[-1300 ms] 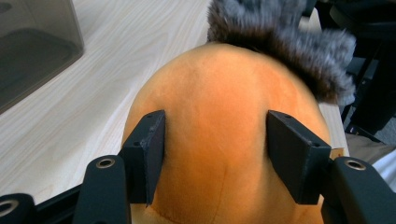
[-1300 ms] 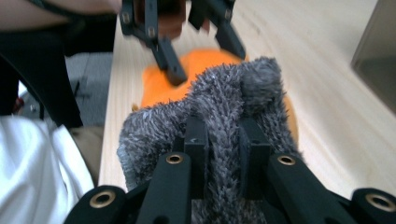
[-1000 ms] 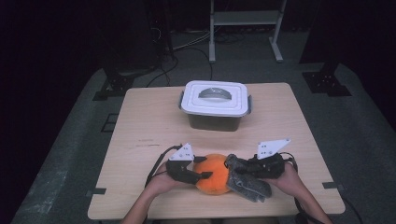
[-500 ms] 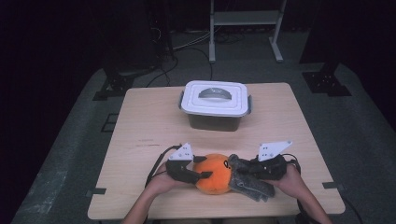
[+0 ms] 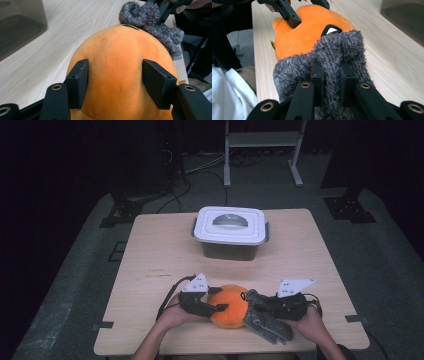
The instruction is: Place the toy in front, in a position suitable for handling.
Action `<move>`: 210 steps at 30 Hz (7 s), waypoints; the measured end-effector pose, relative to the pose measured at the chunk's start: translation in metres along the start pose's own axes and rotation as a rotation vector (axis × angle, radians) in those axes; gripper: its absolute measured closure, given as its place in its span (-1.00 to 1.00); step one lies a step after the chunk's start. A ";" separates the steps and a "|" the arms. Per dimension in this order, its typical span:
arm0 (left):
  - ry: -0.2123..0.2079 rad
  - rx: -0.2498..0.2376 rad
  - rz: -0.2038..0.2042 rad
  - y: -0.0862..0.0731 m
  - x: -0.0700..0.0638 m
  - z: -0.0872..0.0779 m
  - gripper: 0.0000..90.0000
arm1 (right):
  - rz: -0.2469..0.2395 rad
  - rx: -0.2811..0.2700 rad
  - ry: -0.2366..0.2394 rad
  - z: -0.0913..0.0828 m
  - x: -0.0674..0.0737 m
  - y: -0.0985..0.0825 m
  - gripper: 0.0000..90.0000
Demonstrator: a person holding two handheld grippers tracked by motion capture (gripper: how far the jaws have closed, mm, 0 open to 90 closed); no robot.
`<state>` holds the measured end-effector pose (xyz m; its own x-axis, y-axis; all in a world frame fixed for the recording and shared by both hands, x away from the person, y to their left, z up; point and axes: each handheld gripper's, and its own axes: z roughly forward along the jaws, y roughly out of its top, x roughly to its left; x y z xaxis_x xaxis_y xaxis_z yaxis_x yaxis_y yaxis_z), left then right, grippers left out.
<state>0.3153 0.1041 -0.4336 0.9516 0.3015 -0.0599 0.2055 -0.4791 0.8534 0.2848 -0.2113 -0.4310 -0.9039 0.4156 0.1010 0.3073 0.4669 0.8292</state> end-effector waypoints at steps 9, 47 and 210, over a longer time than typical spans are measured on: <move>-0.007 0.004 0.030 0.004 -0.001 -0.001 -0.16 | -0.028 -0.043 0.029 0.007 0.005 0.005 0.70; -0.052 -0.009 0.042 0.006 0.001 -0.008 -0.02 | -0.155 -0.101 -0.002 0.005 0.013 0.029 0.70; 0.005 0.039 0.289 0.016 -0.032 0.003 -0.23 | -0.125 0.149 0.127 0.006 -0.044 0.062 0.70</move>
<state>0.2888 0.0843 -0.4191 0.9707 0.1521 0.1859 -0.0654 -0.5773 0.8139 0.3454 -0.1957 -0.3872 -0.9650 0.2501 0.0792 0.2229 0.6223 0.7504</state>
